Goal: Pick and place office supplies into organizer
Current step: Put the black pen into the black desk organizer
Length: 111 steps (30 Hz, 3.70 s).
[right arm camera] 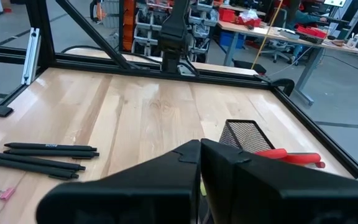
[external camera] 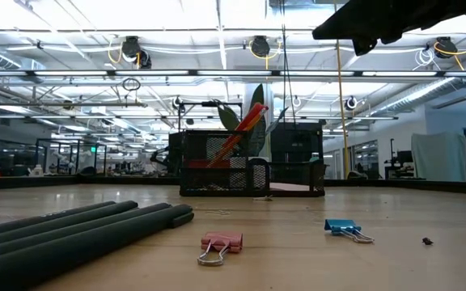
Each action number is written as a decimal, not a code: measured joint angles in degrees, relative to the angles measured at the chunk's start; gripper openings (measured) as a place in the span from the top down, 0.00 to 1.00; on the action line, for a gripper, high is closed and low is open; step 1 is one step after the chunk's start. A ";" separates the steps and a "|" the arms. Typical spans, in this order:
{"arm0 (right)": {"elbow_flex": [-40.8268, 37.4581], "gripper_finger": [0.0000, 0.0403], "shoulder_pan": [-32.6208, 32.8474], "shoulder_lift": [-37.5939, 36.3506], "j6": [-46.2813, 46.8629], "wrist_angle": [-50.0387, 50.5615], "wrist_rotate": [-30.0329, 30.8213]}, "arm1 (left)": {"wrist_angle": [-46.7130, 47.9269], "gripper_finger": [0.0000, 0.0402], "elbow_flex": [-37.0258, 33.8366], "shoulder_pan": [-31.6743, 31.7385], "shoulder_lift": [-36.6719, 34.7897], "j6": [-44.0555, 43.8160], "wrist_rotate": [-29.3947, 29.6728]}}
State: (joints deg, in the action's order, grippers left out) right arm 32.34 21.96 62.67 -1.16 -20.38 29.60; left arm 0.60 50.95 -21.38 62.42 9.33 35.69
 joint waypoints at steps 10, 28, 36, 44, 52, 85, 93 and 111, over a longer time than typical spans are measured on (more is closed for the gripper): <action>0.02 0.99 0.07 0.00 0.31 -2.34 -4.43 | 11.36 0.98 -1.44 -25.42 -0.49 -12.98 17.57; 0.02 0.99 0.00 0.00 0.30 -4.86 -4.34 | -46.95 0.99 -26.75 -24.52 23.12 -8.09 2.35; 0.02 0.99 -0.02 0.00 -0.49 -5.58 -4.24 | -62.07 0.99 -32.76 -13.71 27.96 -9.23 -15.53; 0.02 0.99 -0.02 0.00 -0.62 -4.91 -4.19 | -74.82 0.99 -32.74 -11.67 30.20 -7.54 -46.58; 0.02 0.99 -0.02 0.00 -0.60 -4.74 -4.19 | -77.92 0.99 -32.71 -11.72 30.20 -6.83 -53.69; 0.02 0.99 0.00 0.29 0.15 0.57 -4.34 | -66.60 0.82 -32.65 -11.26 30.20 -3.92 -41.33; 0.00 0.99 -1.81 5.79 -5.78 -1.29 -16.49 | -62.12 0.97 -32.65 -4.26 30.20 -1.42 -47.97; 8.57 0.99 0.92 23.57 -9.57 -13.88 -22.20 | -61.35 0.97 -32.65 -1.22 30.20 -23.97 -38.19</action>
State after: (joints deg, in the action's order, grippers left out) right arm 40.91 22.87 86.24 -10.73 -34.26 7.39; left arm -60.74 18.31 -22.60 92.62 -14.64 -2.50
